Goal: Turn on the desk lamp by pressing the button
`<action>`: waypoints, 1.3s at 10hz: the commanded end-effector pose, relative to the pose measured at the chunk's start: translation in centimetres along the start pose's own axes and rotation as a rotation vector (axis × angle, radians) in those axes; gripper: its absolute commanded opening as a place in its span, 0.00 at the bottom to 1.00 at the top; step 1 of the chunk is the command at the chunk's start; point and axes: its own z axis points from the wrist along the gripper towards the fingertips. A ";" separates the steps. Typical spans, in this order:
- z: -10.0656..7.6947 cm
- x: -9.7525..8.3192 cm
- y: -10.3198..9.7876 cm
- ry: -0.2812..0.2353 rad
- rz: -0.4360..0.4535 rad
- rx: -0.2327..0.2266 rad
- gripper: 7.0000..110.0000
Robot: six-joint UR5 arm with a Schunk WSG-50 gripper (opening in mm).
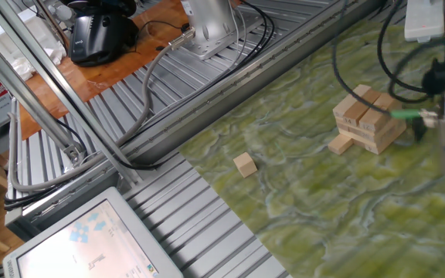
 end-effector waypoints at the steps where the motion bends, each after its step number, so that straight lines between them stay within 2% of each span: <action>1: -0.5 -1.2 -3.8 -0.065 0.127 0.127 0.00; 2: -0.3 -0.1 -0.9 -0.015 0.107 -0.006 0.00; 4: -1.7 4.4 0.7 0.155 0.020 -0.089 0.00; 5: -2.2 5.7 -0.7 0.196 0.020 -0.031 0.00; 6: -2.1 5.8 -1.4 0.184 0.055 -0.008 0.00; 7: -1.7 4.8 0.0 0.136 0.114 -0.060 0.00; 9: -1.3 3.6 0.8 0.073 0.119 -0.107 0.00; 10: -1.5 2.8 0.7 0.057 0.197 -0.104 0.00; 11: -1.7 1.6 0.4 0.032 0.311 -0.086 0.00; 13: -2.1 0.8 0.6 0.026 0.340 -0.097 0.00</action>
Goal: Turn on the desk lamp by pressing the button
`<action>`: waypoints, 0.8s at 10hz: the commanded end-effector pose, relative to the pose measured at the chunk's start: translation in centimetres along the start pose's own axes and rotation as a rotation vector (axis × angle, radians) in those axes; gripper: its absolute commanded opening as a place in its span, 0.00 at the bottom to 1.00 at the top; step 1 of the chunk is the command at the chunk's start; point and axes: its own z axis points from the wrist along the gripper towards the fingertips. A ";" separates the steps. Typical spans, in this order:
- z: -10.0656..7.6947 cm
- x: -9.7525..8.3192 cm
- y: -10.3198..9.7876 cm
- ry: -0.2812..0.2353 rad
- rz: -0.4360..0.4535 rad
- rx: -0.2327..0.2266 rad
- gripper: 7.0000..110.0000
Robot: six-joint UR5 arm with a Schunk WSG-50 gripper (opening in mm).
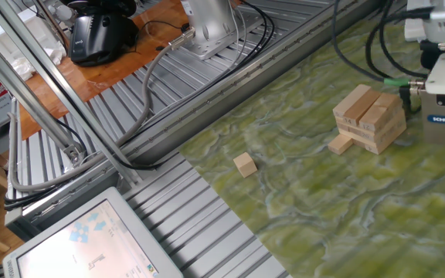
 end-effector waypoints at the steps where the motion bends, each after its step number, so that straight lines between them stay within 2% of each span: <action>1: -1.2 -1.1 1.0 -0.017 0.008 -0.055 0.00; 2: -1.4 -2.8 0.9 -0.084 -0.013 -0.070 0.00; 3: -1.5 -3.0 0.0 -0.091 -0.034 -0.054 0.00; 5: -1.7 -3.6 -0.4 -0.107 -0.007 -0.046 0.00; 6: -1.8 -3.4 -0.9 -0.089 0.080 -0.033 0.00; 7: -1.8 -2.6 -3.3 -0.049 0.182 0.063 0.00; 8: -2.1 -2.2 -3.1 -0.031 0.180 0.053 0.00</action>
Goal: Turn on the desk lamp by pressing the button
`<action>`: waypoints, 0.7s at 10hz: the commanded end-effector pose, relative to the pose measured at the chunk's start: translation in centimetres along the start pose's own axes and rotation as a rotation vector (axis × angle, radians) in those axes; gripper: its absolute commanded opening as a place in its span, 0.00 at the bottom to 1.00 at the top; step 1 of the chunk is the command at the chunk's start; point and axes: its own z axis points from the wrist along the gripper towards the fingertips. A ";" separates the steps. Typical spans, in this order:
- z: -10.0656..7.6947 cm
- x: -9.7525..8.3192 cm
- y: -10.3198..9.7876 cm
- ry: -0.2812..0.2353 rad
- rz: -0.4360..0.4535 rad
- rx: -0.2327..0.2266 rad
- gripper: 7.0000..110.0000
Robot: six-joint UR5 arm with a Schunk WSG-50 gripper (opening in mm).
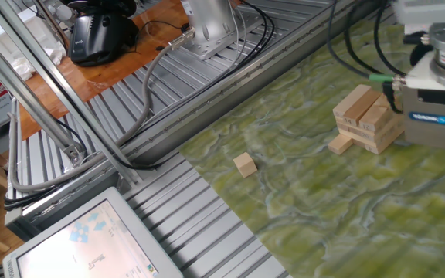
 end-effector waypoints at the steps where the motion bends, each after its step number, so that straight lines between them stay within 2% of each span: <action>1: -1.2 0.5 -1.1 0.044 0.008 -0.001 0.00; 2: -2.2 0.2 0.0 0.032 -0.055 -0.089 0.00; 3: -2.8 -0.1 -1.2 0.024 -0.050 -0.062 0.00; 5: -3.0 -0.4 -1.3 0.028 -0.009 -0.055 0.00; 6: -2.9 -0.3 -2.0 0.041 0.060 -0.016 0.00; 7: -2.7 -0.8 -3.9 0.027 0.127 0.065 0.00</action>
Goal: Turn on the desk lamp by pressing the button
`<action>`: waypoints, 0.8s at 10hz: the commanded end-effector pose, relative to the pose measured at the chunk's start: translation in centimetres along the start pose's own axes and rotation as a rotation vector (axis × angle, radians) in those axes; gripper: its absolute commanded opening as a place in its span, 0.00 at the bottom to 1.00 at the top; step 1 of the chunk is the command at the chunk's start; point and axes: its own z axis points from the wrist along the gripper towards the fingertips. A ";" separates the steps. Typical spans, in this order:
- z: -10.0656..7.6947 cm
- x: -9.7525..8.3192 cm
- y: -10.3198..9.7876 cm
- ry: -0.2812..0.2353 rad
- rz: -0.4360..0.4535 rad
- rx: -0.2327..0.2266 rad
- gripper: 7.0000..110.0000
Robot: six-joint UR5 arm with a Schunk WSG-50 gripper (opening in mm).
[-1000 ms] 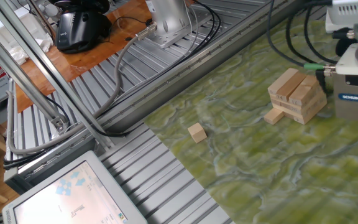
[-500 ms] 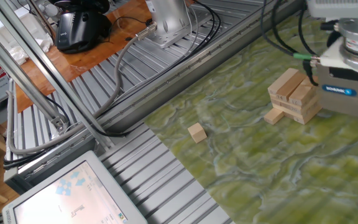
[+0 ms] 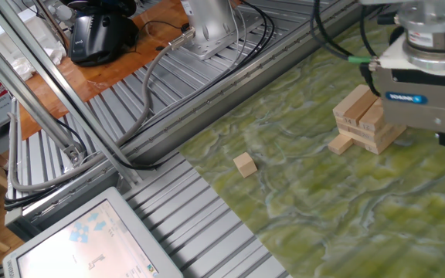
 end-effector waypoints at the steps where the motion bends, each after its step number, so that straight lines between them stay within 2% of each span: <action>1: -0.5 -0.5 -1.1 0.001 0.076 0.032 0.00; 2: -0.8 0.0 -0.4 0.020 0.012 -0.009 0.00; 3: -1.6 0.5 1.8 0.031 -0.051 -0.121 0.00; 5: -1.8 0.9 0.6 0.048 -0.027 -0.069 0.00; 6: -1.7 1.0 0.5 0.054 0.003 -0.064 0.00; 7: -1.5 0.4 -0.6 0.043 0.098 -0.007 0.00; 8: -1.5 -0.2 -0.9 0.020 0.105 0.003 0.00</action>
